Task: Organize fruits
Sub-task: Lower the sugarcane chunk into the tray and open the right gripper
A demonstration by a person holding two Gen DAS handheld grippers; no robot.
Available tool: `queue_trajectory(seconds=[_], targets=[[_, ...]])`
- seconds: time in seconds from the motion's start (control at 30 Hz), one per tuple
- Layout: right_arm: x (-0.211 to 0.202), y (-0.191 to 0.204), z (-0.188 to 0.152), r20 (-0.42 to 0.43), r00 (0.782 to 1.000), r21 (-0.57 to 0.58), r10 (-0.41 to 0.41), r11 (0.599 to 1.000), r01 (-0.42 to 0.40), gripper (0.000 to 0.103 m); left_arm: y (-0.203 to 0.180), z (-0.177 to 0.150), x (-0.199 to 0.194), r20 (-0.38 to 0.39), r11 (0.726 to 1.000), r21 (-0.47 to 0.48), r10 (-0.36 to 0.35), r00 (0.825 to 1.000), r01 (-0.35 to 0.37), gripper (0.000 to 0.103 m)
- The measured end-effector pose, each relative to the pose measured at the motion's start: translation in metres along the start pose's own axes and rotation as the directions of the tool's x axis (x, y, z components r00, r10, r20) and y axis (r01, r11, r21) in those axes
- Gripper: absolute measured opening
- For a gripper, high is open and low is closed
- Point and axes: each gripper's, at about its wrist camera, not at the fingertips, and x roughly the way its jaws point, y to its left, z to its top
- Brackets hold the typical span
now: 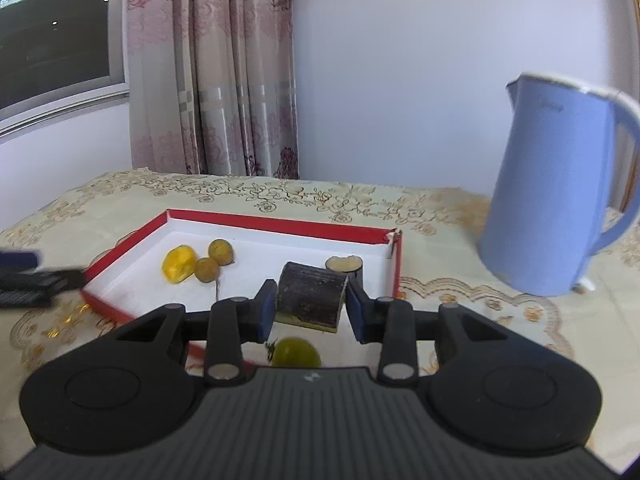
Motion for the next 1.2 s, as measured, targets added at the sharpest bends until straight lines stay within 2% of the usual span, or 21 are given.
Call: queue_trajectory(seconds=[0.2, 0.43, 0.73, 1.2], targets=[[0.042, 0.006, 0.013, -0.037, 0.999, -0.023, 0.015, 1.0, -0.016, 0.035, 0.005, -0.011, 0.001, -0.023, 1.0, -0.01, -0.005, 1.0, 0.005, 0.081], [0.085, 0.015, 0.019, -0.114, 0.993, -0.069, -0.029, 0.997, 0.021, 0.035, 0.002, -0.021, -0.004, -0.029, 0.999, 0.028, -0.024, 0.999, 0.024, 0.081], [0.094, 0.024, 0.021, -0.119, 0.993, -0.103, -0.022, 0.995, 0.01, 0.035, 0.004, -0.029, -0.008, -0.04, 0.999, 0.033, -0.034, 0.999, 0.035, 0.081], [0.122, 0.04, 0.037, -0.158, 0.987, -0.153, -0.036, 0.988, 0.012, 0.035, 0.004, -0.031, -0.001, -0.058, 0.999, 0.049, 0.001, 0.998, 0.002, 0.081]])
